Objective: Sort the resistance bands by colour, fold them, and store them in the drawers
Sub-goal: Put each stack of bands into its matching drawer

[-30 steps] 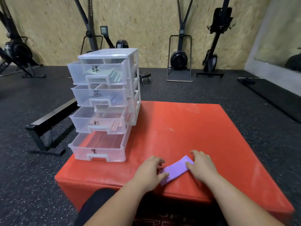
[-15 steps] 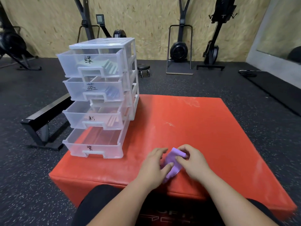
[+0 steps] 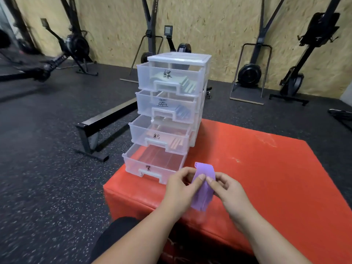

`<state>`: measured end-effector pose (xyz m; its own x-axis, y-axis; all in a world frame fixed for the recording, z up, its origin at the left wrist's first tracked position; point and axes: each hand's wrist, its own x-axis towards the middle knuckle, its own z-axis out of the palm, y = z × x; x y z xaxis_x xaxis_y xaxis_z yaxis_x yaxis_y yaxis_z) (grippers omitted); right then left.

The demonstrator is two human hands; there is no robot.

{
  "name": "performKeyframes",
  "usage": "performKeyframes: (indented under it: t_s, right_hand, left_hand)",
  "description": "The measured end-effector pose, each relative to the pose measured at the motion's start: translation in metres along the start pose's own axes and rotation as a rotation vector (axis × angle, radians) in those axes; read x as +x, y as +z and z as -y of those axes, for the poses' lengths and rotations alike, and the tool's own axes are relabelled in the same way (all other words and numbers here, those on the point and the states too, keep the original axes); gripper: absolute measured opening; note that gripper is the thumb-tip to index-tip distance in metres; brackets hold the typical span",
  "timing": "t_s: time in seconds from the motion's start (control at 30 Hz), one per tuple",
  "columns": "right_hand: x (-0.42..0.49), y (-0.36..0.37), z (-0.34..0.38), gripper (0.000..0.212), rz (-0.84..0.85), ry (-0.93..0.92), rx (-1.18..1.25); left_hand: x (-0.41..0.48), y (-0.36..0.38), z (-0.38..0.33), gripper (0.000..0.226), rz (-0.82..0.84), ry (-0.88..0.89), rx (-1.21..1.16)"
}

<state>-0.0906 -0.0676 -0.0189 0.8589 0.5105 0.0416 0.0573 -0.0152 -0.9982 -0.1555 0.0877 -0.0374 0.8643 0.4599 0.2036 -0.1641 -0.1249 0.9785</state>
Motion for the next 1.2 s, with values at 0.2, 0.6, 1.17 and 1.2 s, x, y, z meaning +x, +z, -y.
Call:
performKeyframes:
  t_s: [0.2, 0.6, 1.17, 1.2]
  right_hand:
    - [0.047, 0.075, 0.031, 0.013, 0.091, -0.089, -0.168]
    - [0.173, 0.139, 0.045, 0.010, 0.350, 0.071, -0.805]
    - [0.216, 0.193, 0.022, 0.009, 0.519, -0.091, -1.018]
    - [0.216, 0.191, 0.016, 0.010, 0.512, -0.038, -1.004]
  left_hand:
    - [0.019, -0.066, 0.003, 0.017, -0.265, -0.034, -0.051]
    - [0.044, -0.171, 0.065, 0.051, -0.252, -0.360, 0.642]
    - [0.055, -0.147, 0.074, 0.071, -0.270, -0.412, 0.599]
    - [0.054, -0.148, 0.075, 0.070, -0.268, -0.414, 0.601]
